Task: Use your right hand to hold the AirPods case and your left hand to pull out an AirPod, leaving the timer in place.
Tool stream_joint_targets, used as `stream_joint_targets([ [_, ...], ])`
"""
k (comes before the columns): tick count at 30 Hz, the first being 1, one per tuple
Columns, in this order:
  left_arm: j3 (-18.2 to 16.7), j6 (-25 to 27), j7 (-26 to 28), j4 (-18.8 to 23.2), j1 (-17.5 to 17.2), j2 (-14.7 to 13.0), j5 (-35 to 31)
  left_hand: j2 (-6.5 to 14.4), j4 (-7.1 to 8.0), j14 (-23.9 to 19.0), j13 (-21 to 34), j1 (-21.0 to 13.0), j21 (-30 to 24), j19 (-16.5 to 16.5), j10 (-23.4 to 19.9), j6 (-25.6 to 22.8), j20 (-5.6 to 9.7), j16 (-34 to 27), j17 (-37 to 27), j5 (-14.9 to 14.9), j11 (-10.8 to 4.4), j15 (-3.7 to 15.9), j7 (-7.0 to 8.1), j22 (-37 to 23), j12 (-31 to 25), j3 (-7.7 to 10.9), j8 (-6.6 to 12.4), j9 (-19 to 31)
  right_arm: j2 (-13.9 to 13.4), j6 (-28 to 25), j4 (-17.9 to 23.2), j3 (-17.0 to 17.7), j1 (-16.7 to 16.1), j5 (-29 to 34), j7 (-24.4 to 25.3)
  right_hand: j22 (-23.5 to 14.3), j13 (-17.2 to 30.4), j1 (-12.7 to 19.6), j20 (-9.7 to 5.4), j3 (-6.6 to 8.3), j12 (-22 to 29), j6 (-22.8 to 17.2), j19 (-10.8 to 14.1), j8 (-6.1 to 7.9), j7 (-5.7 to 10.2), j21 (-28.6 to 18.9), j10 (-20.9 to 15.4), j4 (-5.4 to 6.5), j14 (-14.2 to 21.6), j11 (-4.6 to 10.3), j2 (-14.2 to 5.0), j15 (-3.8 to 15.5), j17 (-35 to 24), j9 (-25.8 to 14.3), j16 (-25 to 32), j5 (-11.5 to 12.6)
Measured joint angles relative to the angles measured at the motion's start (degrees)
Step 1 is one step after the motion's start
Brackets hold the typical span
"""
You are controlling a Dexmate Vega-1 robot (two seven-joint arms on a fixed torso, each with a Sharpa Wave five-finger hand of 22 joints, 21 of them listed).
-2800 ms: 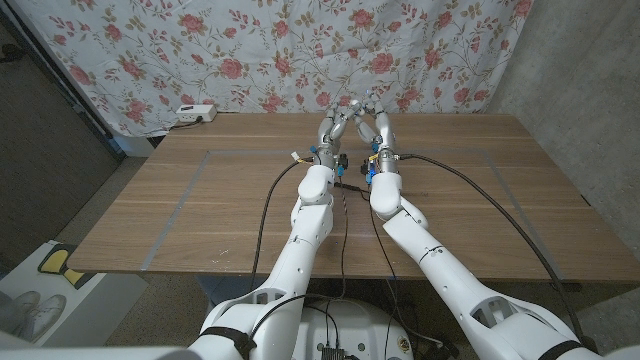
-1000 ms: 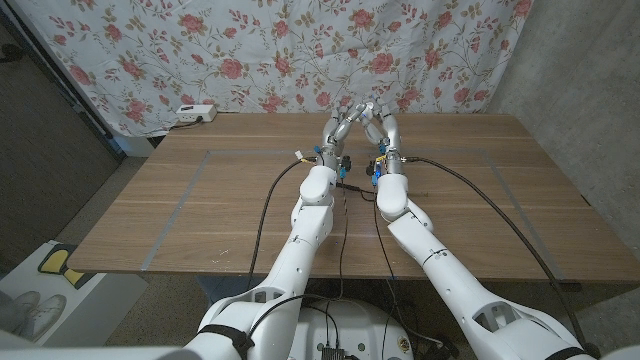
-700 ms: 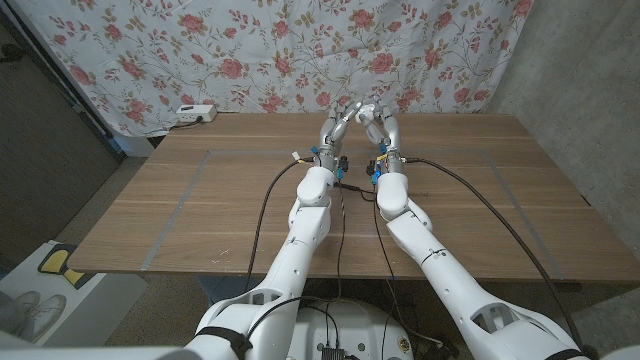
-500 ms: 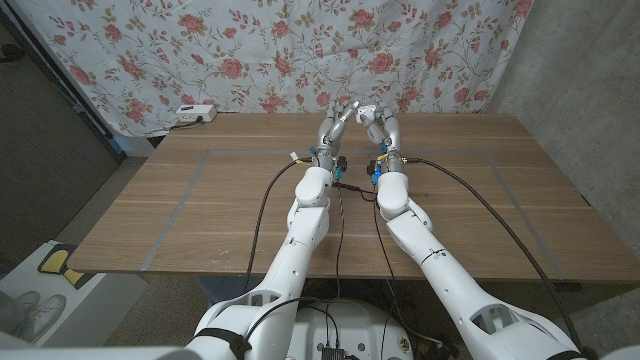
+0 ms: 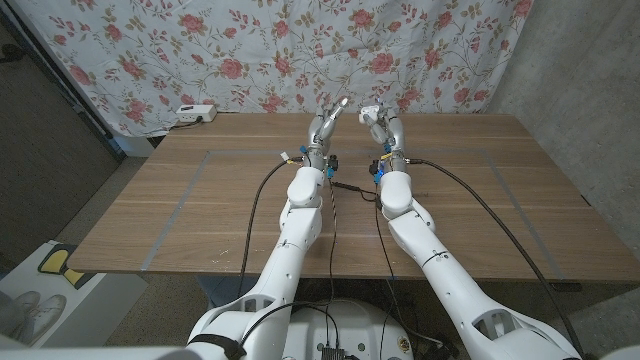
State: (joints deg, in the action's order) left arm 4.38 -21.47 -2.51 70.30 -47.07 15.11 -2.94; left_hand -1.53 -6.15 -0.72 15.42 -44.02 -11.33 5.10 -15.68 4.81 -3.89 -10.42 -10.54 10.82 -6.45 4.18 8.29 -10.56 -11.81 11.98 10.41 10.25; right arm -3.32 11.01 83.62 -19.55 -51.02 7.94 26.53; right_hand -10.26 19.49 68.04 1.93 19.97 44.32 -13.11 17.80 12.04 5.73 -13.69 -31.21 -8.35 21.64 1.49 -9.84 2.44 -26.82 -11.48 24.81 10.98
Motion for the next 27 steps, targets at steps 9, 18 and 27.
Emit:
stream_joint_targets([
  [9,-0.42,0.26,1.69,2.41,-1.03,-1.62,-0.38,0.0,0.0,-0.31,0.01,0.0,0.0,0.0,-0.2,0.0,0.0,0.0,0.0,0.0,-0.2,-0.31,0.0,0.0,-0.06,0.0,0.19,0.0,-0.03,-1.8,2.95,0.77,-1.3,-2.22,-2.0,-0.56,-1.39,1.06,2.89,-0.94,-0.01,0.0,10.8,-0.62,0.0,-4.48,0.0,-0.01,4.46,0.0,-0.3,0.13,0.01,0.0,1.05,0.03],
  [18,-0.35,1.46,1.86,3.62,-1.74,-2.57,-0.16,0.24,0.0,-0.62,-0.26,0.24,0.0,0.02,-0.6,0.0,-0.43,-0.44,0.01,0.0,-0.2,-0.61,0.0,0.0,-0.27,0.01,0.19,0.0,0.0,-3.07,4.59,1.16,-1.82,-3.92,-3.66,-1.09,-2.46,1.59,-2.85,-0.65,-0.07,-0.3,23.62,-0.63,0.31,-10.93,0.21,0.28,11.41,0.21,-0.35,0.51,1.81,0.0,1.1,0.26],
  [27,-0.28,2.01,1.55,3.87,-2.07,-3.04,0.32,0.24,-0.01,-1.04,-0.26,0.24,0.0,0.02,-1.33,0.0,-0.42,-0.44,0.01,0.0,-0.52,-0.61,0.0,0.0,-0.6,0.01,0.18,0.0,0.13,-3.09,4.65,1.19,-1.82,-4.68,-4.44,-0.92,-2.63,4.02,-8.38,-0.53,0.01,-0.3,32.44,-0.63,0.31,-16.52,0.21,-0.28,20.48,0.21,0.41,1.56,1.26,-0.13,2.51,0.26],
])
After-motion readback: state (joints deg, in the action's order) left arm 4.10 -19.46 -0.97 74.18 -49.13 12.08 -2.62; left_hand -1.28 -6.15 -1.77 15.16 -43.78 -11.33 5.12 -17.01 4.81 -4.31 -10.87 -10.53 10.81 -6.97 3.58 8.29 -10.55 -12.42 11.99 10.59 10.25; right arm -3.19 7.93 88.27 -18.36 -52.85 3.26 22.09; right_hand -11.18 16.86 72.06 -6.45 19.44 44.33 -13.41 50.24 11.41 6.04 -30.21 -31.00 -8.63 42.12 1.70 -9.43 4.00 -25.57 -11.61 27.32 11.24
